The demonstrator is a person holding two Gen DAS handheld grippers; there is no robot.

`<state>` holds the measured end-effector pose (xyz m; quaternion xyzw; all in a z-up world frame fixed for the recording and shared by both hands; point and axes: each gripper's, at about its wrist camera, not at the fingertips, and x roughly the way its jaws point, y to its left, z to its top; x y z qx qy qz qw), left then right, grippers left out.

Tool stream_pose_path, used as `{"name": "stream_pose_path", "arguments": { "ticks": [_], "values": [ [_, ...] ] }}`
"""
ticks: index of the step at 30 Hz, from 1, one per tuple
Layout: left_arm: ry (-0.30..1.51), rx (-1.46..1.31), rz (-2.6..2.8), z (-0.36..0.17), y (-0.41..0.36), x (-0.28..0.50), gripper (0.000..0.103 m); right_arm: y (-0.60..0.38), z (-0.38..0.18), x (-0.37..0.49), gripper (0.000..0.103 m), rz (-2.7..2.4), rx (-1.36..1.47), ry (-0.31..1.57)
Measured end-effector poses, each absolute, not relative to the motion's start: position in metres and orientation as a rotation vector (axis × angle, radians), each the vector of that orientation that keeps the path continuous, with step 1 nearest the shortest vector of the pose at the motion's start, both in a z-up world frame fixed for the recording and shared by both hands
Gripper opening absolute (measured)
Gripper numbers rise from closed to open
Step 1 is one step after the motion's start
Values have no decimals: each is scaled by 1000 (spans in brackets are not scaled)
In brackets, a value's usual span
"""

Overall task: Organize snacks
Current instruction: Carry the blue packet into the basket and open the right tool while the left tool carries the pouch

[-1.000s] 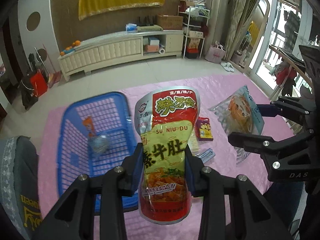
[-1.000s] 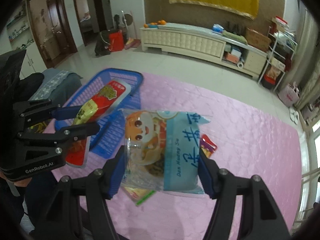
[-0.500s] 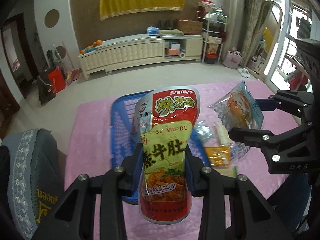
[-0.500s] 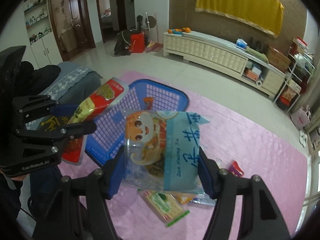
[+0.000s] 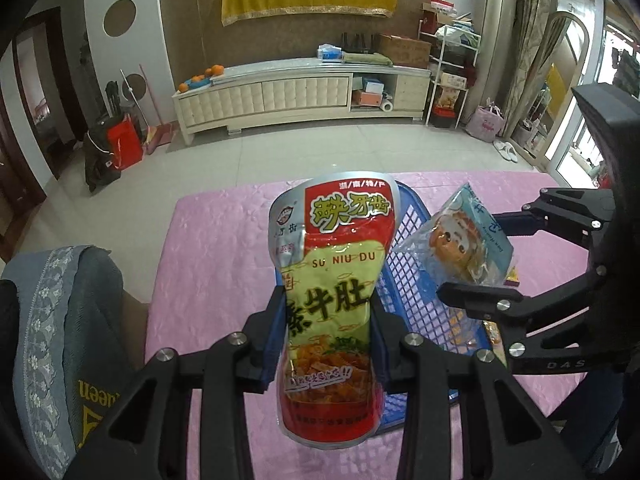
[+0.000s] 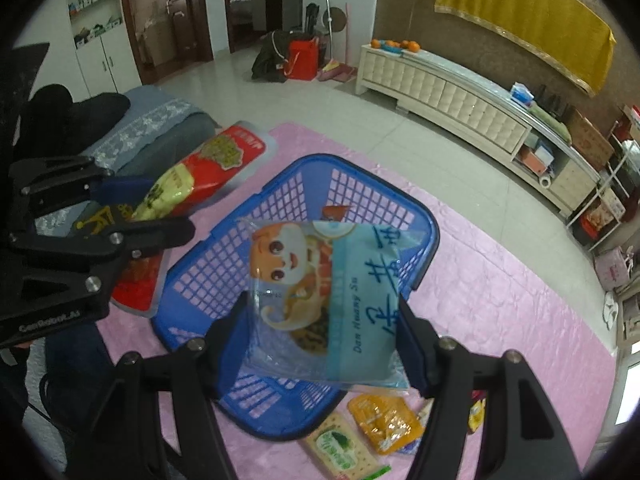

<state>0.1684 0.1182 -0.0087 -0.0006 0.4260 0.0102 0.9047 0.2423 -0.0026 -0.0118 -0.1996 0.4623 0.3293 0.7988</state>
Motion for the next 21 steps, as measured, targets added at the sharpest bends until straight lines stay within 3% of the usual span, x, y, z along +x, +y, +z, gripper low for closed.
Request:
{"name": "stream_pose_path", "arguments": {
  "ticks": [10, 12, 14, 21],
  "values": [
    [906, -16, 17, -26, 126, 185, 35, 8, -39, 279, 72, 643, -460, 1025],
    [910, -29, 18, -27, 126, 187, 35, 9, -41, 287, 79, 619, -446, 1009],
    [913, -28, 17, -27, 124, 185, 35, 7, -41, 291, 101, 575, -447, 977],
    [913, -23, 21, -21, 120, 181, 35, -17, -33, 287, 103, 538, -413, 983]
  ]
}}
